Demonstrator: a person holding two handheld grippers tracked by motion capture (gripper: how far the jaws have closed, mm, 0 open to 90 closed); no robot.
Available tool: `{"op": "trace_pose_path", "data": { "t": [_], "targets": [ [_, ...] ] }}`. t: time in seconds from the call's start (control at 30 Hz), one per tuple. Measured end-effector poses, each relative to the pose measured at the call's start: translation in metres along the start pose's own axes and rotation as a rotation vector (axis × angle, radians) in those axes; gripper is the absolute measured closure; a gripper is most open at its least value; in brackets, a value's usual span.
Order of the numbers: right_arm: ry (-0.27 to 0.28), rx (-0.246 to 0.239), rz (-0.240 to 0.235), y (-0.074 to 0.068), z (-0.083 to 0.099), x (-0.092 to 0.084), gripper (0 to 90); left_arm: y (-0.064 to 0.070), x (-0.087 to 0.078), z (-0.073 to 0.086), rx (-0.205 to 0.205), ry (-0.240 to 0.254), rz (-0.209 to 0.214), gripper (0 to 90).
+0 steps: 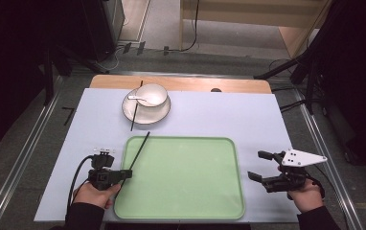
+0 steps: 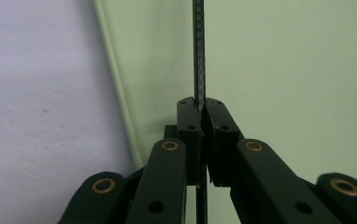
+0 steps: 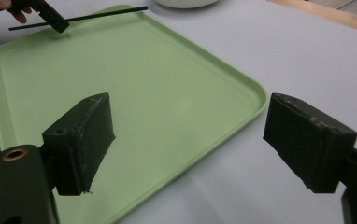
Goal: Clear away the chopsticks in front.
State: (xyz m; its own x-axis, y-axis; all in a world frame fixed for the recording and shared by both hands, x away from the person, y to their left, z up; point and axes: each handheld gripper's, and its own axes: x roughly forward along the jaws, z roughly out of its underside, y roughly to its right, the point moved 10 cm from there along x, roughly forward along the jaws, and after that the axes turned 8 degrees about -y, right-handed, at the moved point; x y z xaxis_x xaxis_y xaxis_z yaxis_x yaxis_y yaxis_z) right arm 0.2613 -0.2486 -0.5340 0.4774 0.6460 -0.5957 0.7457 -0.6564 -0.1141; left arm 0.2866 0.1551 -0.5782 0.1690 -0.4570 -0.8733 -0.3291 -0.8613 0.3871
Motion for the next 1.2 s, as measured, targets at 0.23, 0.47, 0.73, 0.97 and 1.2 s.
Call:
{"op": "trace_pose_path", "data": {
  "t": [0.23, 0.47, 0.73, 0.97, 1.2],
  "targets": [
    [0.005, 0.005, 0.003, 0.001, 0.0, -0.002, 16.4, 0.005, 0.005, 0.015, -0.014, -0.029, -0.014, 86.2],
    [-0.001, -0.002, 0.0, 0.0, 0.0, -0.001, 16.4, 0.006, 0.007, 0.017, -0.002, -0.031, -0.021, 83.1],
    [-0.002, -0.003, 0.001, 0.0, 0.001, -0.001, 16.4, 0.007, 0.006, 0.015, 0.008, -0.036, 0.005, 75.7],
    [0.0, 0.001, 0.001, -0.001, 0.001, -0.002, 16.4, 0.012, -0.004, 0.002, 0.118, -0.02, 0.083, 45.3],
    [-0.003, 0.006, 0.006, -0.002, 0.004, -0.004, 16.4, 0.005, -0.006, -0.022, 0.24, 0.041, 0.064, 32.4]
  ]
}}
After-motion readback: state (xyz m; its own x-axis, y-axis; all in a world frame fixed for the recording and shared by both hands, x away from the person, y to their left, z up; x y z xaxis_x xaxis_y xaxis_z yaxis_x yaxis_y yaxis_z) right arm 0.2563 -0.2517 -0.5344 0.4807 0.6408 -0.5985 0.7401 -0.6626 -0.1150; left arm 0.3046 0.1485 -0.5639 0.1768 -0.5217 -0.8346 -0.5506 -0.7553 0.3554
